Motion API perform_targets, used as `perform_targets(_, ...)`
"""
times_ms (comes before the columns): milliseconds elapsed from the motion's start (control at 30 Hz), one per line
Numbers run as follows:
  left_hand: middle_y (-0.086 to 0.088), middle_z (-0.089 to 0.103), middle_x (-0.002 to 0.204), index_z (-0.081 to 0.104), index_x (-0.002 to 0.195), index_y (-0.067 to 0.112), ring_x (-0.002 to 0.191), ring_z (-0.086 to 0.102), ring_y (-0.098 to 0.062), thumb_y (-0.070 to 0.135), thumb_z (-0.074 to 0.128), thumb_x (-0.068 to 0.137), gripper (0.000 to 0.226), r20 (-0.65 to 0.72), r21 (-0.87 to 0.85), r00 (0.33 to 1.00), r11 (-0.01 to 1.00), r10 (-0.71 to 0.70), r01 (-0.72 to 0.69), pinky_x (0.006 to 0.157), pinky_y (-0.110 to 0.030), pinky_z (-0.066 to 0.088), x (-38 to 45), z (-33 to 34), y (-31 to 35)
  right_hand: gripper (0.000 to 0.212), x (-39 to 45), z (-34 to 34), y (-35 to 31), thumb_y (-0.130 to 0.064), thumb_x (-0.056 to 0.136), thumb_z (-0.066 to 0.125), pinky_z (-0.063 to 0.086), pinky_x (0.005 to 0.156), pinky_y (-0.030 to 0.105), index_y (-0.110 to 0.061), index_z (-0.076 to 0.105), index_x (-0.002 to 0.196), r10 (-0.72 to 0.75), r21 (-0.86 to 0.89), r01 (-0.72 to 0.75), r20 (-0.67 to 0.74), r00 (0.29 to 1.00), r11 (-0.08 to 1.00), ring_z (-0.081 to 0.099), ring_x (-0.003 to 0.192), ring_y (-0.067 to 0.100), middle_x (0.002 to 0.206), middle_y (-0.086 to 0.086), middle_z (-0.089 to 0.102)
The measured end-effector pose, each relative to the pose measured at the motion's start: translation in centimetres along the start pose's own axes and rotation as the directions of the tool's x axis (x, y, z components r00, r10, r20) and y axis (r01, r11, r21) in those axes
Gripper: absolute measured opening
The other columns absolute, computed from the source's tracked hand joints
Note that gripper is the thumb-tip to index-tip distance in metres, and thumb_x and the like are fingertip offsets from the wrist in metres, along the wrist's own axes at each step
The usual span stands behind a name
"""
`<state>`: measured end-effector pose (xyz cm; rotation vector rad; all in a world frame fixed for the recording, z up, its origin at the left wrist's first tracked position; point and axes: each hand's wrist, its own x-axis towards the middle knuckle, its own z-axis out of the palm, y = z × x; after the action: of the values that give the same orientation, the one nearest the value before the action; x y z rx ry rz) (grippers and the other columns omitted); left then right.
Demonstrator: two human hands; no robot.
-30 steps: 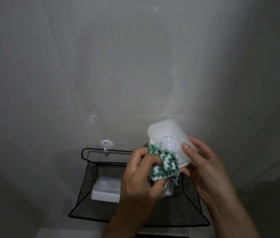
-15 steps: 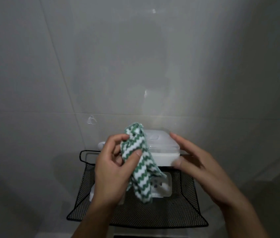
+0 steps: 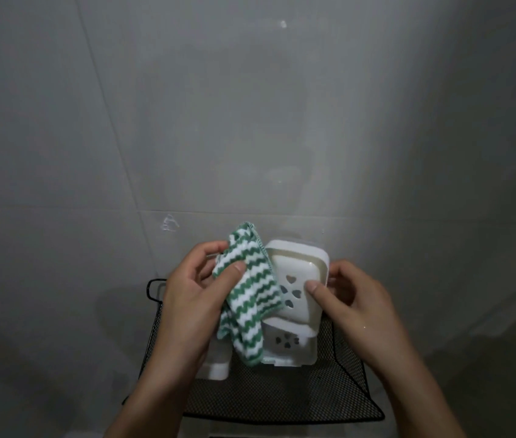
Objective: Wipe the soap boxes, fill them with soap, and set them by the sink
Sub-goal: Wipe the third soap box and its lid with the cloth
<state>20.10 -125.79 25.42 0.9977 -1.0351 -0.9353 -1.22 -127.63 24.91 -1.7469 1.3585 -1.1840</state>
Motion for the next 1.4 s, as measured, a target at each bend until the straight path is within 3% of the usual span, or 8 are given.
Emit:
perform_targets(133, 0.005, 0.07, 0.109, 0.068, 0.11, 0.038, 0.095, 0.071, -0.012, 0.016, 0.072, 0.088, 0.031, -0.038, 0.24, 0.992, 0.965, 0.121, -0.108, 0.072, -0.028, 0.06, 0.4, -0.9, 0.5, 0.013, 0.3, 0.1, 0.2, -0.026, 0.09, 0.07, 0.057, 0.083, 0.056, -0.015, 0.066, 0.096, 0.142, 0.164, -0.148, 0.049, 0.989, 0.975, 0.069, 0.09, 0.039, 0.091, 0.024, 0.07)
perform_targets(233, 0.015, 0.059, 0.115, 0.067, 0.116, 0.036, 0.105, 0.062, -0.003, 0.028, 0.066, 0.085, 0.031, 0.032, 0.492, 0.957, 0.829, 0.288, -0.266, 0.086, -0.024, 0.051, 0.4, -0.9, 1.2, 0.011, 0.4, 0.0, 0.3, -0.017, 0.094, 0.065, 0.062, 0.076, 0.047, -0.02, 0.07, 0.104, 0.192, 0.297, -0.221, 0.123, 0.974, 0.929, 0.075, 0.086, 0.025, 0.091, 0.015, 0.075)
perform_targets(367, 0.014, 0.051, 0.115, 0.067, 0.121, 0.028, 0.107, 0.055, 0.001, 0.029, 0.065, 0.087, 0.034, 0.18, 0.63, 0.906, 0.662, 0.383, -0.405, 0.084, -0.004, 0.042, -0.2, -0.1, 1.7, 0.024, 0.6, 0.0, 0.3, -0.009, 0.094, 0.064, 0.062, 0.071, 0.042, -0.019, 0.069, 0.115, 0.197, 0.411, -0.288, 0.248, 0.948, 0.865, 0.076, 0.092, 0.025, 0.1, 0.007, 0.078)
perform_targets(600, 0.001, 0.049, 0.113, 0.069, 0.118, 0.016, 0.1, 0.052, -0.015, 0.018, 0.071, 0.086, 0.032, 0.321, 0.782, 0.839, 0.377, 0.439, -0.496, 0.075, -0.031, 0.051, 0.3, 0.7, 2.6, 0.037, 0.9, -0.4, 0.7, -0.026, 0.076, 0.074, 0.06, 0.07, 0.037, -0.029, 0.073, 0.113, 0.141, 0.515, -0.3, 0.325, 0.935, 0.803, 0.074, 0.098, 0.03, 0.107, 0.014, 0.076)
perform_targets(867, 0.0, 0.05, 0.105, 0.07, 0.115, 0.017, 0.101, 0.05, -0.019, 0.024, 0.062, 0.091, 0.026, 0.479, 0.707, 0.79, 0.365, 0.384, -0.606, 0.079, -0.037, 0.049, 0.3, 4.1, 4.0, 0.056, 0.9, 0.7, 0.7, -0.032, 0.082, 0.074, 0.053, 0.084, 0.059, -0.027, 0.058, 0.136, 0.116, 0.493, -0.288, 0.35, 0.93, 0.821, 0.072, 0.103, 0.029, 0.114, 0.011, 0.074)
perform_targets(1067, -0.002, 0.05, 0.114, 0.068, 0.123, 0.027, 0.106, 0.045, -0.021, 0.018, 0.058, 0.089, 0.036, 0.618, 0.691, 0.749, 0.289, 0.239, -0.663, 0.09, -0.04, 0.042, 1.4, 3.8, 4.6, 0.047, 1.2, -0.6, 0.2, -0.028, 0.08, 0.072, 0.059, 0.061, 0.034, -0.03, 0.066, 0.126, 0.079, 0.512, -0.247, 0.326, 0.942, 0.823, 0.073, 0.094, 0.026, 0.112, 0.013, 0.074)
perform_targets(1267, 0.0, 0.05, 0.115, 0.073, 0.111, 0.035, 0.107, 0.044, -0.02, 0.015, 0.05, 0.081, 0.043, 0.665, 0.674, 0.726, 0.279, 0.172, -0.684, 0.089, -0.047, 0.04, 1.8, 3.5, 5.0, 0.058, 1.7, -1.1, -0.1, -0.021, 0.075, 0.075, 0.058, 0.08, 0.051, -0.025, 0.062, 0.132, 0.061, 0.501, -0.243, 0.353, 0.934, 0.831, 0.071, 0.102, 0.034, 0.119, 0.013, 0.072)
perform_targets(1400, -0.001, 0.049, 0.115, 0.068, 0.12, 0.032, 0.105, 0.045, -0.022, 0.02, 0.047, 0.086, 0.041, 0.631, 0.702, 0.741, 0.238, 0.231, -0.672, 0.088, -0.044, 0.04, 2.1, 3.6, 5.2, 0.062, 2.0, -1.2, -0.6, -0.021, 0.072, 0.076, 0.062, 0.068, 0.04, -0.022, 0.061, 0.133, 0.071, 0.533, -0.281, 0.38, 0.922, 0.798, 0.071, 0.1, 0.03, 0.121, 0.018, 0.069)
